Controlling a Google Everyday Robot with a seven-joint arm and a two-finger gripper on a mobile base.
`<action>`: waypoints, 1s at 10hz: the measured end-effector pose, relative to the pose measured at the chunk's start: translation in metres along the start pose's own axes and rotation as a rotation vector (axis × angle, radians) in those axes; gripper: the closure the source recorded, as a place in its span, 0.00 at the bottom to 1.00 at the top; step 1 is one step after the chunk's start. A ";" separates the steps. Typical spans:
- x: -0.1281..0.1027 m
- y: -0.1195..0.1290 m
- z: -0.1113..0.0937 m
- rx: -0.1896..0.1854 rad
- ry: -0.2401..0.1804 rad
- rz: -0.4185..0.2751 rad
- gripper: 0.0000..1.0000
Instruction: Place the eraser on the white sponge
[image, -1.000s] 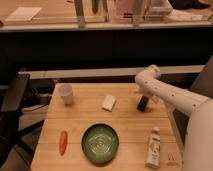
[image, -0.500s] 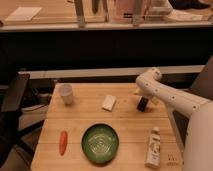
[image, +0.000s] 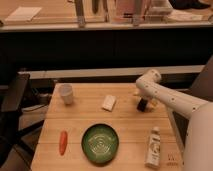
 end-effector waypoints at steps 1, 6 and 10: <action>-0.001 0.000 0.001 0.002 0.000 0.000 0.20; -0.007 0.003 0.010 0.015 0.000 0.001 0.20; -0.010 0.007 0.015 0.027 0.000 0.004 0.20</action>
